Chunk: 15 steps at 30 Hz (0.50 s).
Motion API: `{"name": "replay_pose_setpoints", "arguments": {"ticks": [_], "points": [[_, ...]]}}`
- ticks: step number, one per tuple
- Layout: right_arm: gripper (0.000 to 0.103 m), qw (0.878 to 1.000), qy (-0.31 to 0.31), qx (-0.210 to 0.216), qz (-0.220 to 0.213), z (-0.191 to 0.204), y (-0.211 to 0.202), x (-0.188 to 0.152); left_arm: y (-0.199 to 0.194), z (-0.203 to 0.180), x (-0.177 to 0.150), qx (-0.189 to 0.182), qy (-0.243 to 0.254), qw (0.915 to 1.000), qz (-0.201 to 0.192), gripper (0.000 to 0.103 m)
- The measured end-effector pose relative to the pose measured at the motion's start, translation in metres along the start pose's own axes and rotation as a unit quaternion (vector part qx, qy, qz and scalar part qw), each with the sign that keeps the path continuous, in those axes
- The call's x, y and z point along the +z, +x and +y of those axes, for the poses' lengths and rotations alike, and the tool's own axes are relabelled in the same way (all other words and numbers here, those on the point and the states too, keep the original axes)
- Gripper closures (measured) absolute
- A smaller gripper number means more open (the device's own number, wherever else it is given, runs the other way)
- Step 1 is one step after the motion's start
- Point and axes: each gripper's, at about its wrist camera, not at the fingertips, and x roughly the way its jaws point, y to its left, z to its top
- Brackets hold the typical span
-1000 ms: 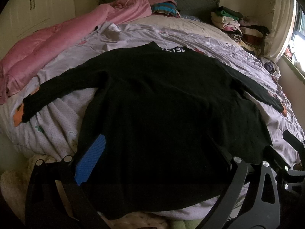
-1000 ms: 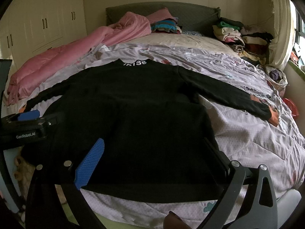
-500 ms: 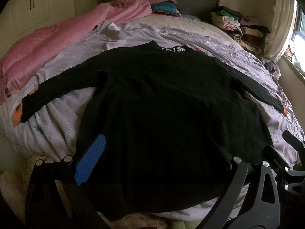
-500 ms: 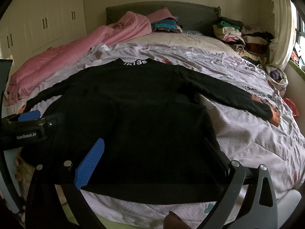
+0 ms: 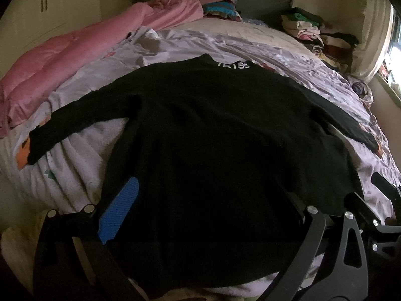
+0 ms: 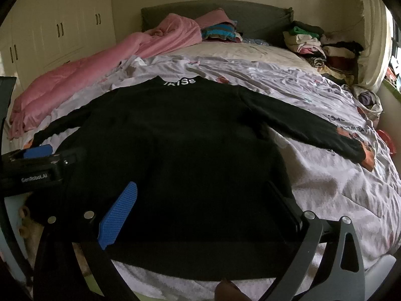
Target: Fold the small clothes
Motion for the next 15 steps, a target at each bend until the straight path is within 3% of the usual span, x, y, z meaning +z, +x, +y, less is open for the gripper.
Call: {"name": "replay_pose_setpoints", "arguments": {"ticks": [15], "points": [[0.004,0.999,0.024,-0.002,-0.021,-0.016,0.021,0.044,0.022,0.009,0.047,0.003,-0.013,0.9999,0.006,0.009]]}}
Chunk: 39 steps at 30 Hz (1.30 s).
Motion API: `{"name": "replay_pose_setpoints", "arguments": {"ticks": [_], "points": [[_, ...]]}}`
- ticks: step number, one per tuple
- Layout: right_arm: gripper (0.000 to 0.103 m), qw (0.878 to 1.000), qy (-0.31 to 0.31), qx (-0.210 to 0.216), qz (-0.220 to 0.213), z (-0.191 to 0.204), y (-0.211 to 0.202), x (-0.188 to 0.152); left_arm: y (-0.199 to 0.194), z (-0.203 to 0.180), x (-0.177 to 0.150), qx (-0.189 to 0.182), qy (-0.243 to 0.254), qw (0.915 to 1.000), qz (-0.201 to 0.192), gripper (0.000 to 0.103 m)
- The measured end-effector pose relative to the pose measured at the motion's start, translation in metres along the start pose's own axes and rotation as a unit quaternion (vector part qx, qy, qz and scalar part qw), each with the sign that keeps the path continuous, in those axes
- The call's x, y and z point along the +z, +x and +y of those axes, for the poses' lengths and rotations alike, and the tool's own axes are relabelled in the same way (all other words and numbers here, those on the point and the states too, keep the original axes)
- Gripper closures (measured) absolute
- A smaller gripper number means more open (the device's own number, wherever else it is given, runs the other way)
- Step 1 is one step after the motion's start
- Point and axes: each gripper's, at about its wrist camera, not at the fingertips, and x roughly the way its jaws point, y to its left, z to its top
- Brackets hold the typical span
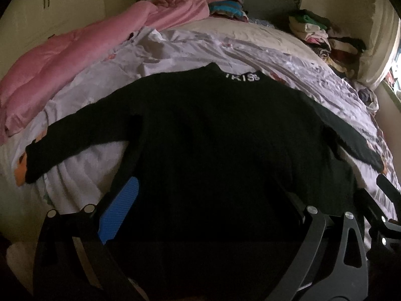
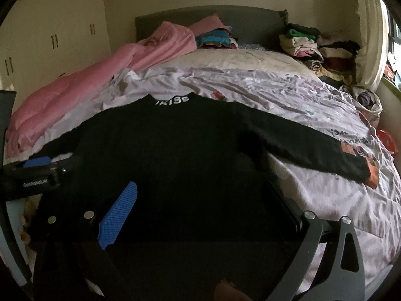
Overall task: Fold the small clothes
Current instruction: 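Move the right gripper to the orange sleeve cuff and close on it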
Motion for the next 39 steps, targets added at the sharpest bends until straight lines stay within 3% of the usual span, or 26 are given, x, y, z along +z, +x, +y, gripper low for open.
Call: {"name": "replay_pose_setpoints", "arguments": {"ticks": [22,39], "points": [[0.004,0.996,0.079,-0.036,-0.007,-0.048,0.037,0.053,0.030,-0.029,0.062,-0.013,0.016,0.9997,0.011,0.009],[0.004,0.979,0.172,-0.105,-0.019,-0.131,0.048,0.072,0.060,-0.061,0.104,-0.022,0.031,0.9991,0.016,0.009]]}}
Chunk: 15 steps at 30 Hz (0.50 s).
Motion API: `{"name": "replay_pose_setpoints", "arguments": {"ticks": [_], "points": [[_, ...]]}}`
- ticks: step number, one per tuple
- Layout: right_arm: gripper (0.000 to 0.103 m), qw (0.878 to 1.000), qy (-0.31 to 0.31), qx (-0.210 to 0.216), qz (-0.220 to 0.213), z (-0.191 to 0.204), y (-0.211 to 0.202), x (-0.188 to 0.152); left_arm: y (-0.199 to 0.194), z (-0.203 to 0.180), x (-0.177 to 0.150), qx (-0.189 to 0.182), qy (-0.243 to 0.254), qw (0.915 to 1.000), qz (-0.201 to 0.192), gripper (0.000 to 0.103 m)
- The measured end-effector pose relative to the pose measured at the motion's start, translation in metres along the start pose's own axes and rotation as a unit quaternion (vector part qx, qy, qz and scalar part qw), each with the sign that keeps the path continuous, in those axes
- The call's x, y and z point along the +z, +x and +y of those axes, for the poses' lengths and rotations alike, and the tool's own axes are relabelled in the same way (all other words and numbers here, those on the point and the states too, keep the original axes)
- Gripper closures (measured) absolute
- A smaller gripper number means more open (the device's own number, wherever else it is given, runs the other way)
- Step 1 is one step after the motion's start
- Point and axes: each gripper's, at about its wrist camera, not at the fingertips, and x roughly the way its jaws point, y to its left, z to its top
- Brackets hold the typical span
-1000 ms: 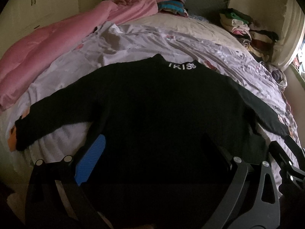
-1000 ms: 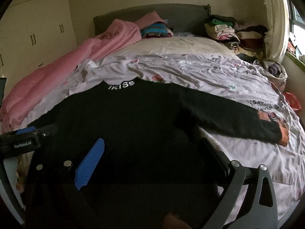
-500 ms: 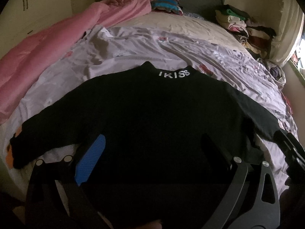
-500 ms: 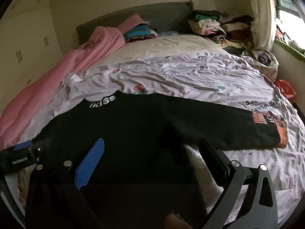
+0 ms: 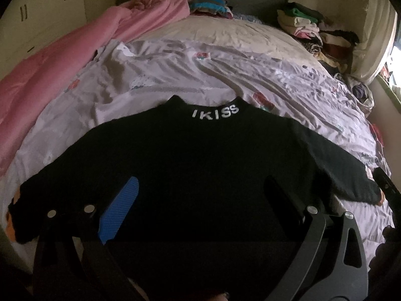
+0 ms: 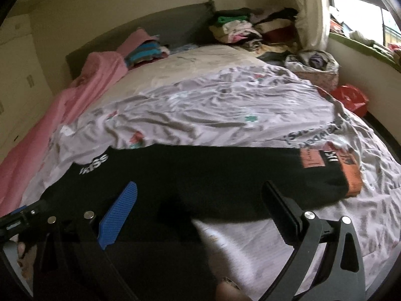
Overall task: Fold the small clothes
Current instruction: 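Move the right gripper to the orange sleeve cuff and close on it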
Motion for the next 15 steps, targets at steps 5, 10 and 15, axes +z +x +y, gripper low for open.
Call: {"name": "replay_pose_setpoints", "arguments": {"ticks": [5,10,15], "points": [[0.004,0.999,0.029,-0.026,0.001,-0.026,0.008,0.006,0.009,-0.010,0.007,-0.001,0.004,1.0000,-0.001,0.009],[0.004,0.997,0.061,-0.050,0.005,-0.054,0.016,0.005,0.022,-0.022,0.010,-0.001,0.014,0.9999,0.005,0.009],[0.004,0.991,0.109,-0.072,0.023,-0.087,0.024,-0.003,0.040,-0.033,0.012,0.001,0.026,0.9996,0.013,0.009]]}}
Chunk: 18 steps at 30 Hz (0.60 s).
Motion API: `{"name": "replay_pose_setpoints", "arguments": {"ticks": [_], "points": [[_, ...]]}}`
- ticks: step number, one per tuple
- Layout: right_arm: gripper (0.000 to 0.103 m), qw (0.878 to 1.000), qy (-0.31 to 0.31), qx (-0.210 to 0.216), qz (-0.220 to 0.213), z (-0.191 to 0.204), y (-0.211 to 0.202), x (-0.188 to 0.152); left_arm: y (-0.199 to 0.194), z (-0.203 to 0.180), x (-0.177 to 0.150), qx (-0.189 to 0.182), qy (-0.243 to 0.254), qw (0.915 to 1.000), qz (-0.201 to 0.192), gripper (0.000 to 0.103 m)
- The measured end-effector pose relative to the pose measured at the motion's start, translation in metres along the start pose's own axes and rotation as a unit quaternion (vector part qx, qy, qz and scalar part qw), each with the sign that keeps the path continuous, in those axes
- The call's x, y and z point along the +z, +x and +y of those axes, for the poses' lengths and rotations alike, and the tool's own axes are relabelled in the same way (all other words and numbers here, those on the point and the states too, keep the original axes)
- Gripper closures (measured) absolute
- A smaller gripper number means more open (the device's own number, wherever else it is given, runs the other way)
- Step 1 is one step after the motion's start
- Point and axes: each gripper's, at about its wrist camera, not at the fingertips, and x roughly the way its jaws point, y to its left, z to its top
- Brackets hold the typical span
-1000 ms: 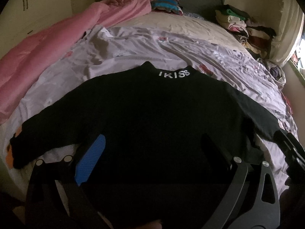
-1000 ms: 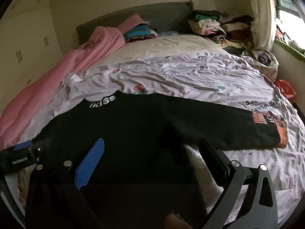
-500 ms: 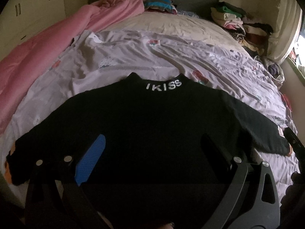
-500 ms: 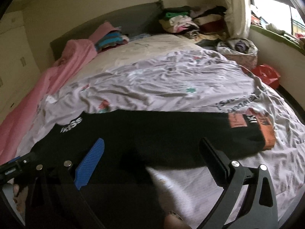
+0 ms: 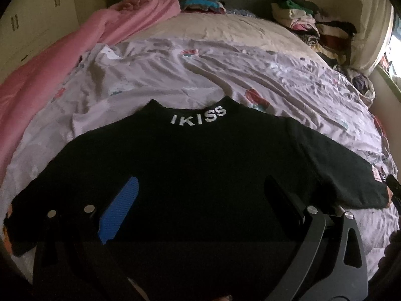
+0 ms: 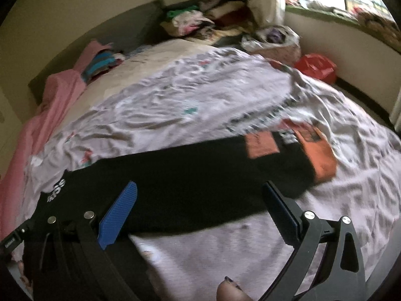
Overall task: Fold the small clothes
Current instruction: 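Move the right gripper to the orange sleeve cuff and close on it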
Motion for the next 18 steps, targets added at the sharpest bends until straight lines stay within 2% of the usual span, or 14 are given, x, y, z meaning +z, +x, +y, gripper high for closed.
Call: {"name": "replay_pose_setpoints", "arguments": {"ticks": [7,13,18], "points": [[0.004,0.997,0.064,-0.022,0.025,-0.047,0.016,-0.007,0.022,-0.008,0.001,0.000,0.001,1.0000,0.009,0.009],[0.004,0.995,0.088,-0.038,0.038,-0.073,0.033,-0.006,0.043,-0.008,-0.004,-0.002,-0.005,0.9998,0.019,0.009],[0.004,0.990,0.123,-0.033,0.055,-0.096,0.057,-0.003,0.060,-0.004,-0.016,0.004,-0.010,0.9997,0.023,0.009]]}}
